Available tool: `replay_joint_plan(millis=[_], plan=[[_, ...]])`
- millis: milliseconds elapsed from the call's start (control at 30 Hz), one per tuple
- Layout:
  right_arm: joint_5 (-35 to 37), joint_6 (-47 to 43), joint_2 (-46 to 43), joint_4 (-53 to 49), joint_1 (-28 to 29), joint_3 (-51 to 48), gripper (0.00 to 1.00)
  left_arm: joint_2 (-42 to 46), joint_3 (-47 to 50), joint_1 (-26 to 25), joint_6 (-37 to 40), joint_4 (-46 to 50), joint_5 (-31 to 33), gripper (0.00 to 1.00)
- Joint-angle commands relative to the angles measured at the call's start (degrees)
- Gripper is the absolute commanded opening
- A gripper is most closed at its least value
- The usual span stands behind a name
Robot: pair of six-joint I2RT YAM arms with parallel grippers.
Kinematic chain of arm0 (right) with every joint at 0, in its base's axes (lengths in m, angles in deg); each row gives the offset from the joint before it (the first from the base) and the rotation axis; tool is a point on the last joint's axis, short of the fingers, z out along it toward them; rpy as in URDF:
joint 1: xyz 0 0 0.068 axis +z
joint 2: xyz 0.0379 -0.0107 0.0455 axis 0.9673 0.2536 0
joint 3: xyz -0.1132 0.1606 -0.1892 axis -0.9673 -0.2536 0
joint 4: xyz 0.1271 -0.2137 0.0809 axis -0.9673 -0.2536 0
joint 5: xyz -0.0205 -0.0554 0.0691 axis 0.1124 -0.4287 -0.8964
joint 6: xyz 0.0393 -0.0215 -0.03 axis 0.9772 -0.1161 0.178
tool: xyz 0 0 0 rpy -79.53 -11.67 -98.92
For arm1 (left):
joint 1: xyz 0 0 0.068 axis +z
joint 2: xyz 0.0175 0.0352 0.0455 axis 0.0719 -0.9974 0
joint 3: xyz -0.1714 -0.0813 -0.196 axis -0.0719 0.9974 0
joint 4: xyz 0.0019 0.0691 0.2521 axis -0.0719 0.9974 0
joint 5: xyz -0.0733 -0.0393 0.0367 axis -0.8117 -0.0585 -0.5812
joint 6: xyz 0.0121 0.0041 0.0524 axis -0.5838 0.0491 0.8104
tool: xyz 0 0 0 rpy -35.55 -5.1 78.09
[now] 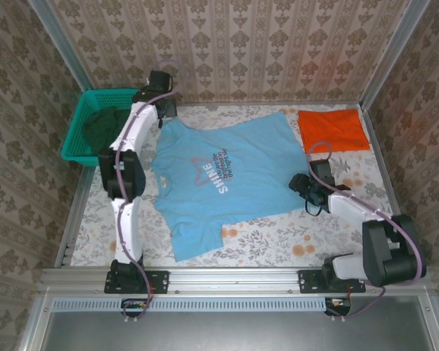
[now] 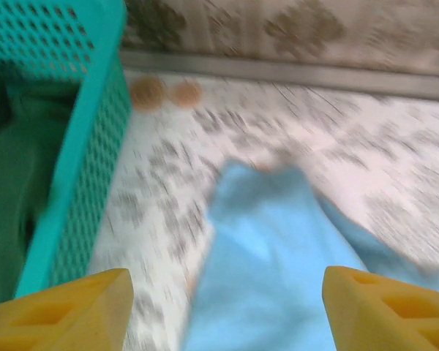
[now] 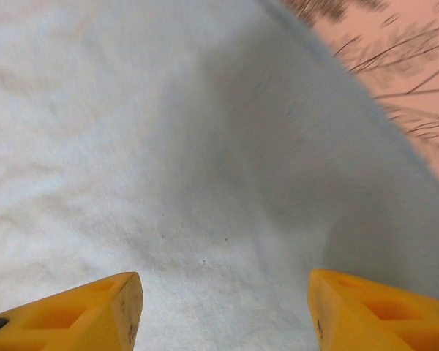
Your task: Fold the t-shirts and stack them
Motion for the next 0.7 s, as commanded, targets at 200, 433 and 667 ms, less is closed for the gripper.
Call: replay_joint_plan(millis=[200, 433, 667], plan=[[8.93, 6.67, -9.82, -9.69, -2.37, -2.54, 0.59, 31.51, 47.19, -8.68, -20.04, -9.61, -12.61, 0.57], [11.47, 9.23, -13.53, -24.18, -7.73, -1.2, 0.56, 50.41, 67.83, -14.09, -21.73, -2.21, -10.0, 0.65], [1.83, 6.08, -12.61, -19.37, -10.78, -4.41, 0.57, 62.25, 84.09, -16.8, -28.44, -3.14, -9.36, 0.73]])
